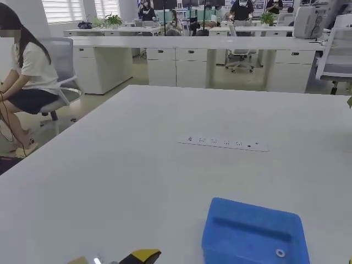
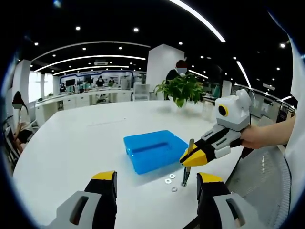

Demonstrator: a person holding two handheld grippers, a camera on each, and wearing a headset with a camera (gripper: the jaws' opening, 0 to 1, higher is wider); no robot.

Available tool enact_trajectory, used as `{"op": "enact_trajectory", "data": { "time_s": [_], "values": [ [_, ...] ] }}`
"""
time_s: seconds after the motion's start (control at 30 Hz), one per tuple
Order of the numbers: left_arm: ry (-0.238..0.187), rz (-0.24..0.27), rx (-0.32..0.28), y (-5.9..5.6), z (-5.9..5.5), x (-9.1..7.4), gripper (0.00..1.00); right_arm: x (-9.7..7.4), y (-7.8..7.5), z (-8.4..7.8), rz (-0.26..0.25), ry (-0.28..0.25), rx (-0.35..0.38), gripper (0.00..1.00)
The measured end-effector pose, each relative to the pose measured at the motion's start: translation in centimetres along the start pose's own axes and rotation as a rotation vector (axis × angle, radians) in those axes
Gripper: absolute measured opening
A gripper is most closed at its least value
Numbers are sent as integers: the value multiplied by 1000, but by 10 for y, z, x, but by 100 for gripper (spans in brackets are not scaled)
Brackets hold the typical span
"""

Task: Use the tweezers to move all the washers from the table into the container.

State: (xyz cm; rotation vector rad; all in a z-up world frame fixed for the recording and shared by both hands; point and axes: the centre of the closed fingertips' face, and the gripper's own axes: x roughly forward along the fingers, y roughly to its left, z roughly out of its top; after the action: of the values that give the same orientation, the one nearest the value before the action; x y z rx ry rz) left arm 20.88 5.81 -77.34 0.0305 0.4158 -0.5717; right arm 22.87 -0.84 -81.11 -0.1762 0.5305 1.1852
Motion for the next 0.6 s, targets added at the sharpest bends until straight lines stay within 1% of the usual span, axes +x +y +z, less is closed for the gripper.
{"op": "enact_trajectory", "data": {
  "time_s": [0.07, 0.1, 0.13, 0.27, 0.4, 0.47, 0.5, 0.6],
  "values": [
    [2, -1, 3, 0, 0, 0, 68, 2, 4, 0, 6, -4, -28, 2],
    [2, 0, 5, 0, 0, 0, 68, 1, 3, -2, -7, 9, -51, 2],
    [2, 1, 5, 0, -1, 0, 67, 1, 6, -2, -3, 13, -87, 2],
    [-1, 7, 6, 1, 0, 0, 67, 0, 14, -4, 13, 11, -70, 2],
    [1, 4, 9, 0, -1, 0, 67, -4, 19, -7, 10, 7, -73, 2],
    [2, 4, 13, 0, -1, 0, 67, -6, 20, -8, 15, 0, -57, 2],
    [2, 4, 16, 0, -1, 0, 67, -6, 21, -8, 19, -12, -33, 2],
    [4, 3, 17, 0, -1, 0, 67, -8, 20, -9, 15, -29, 1, 2]
  ]
}}
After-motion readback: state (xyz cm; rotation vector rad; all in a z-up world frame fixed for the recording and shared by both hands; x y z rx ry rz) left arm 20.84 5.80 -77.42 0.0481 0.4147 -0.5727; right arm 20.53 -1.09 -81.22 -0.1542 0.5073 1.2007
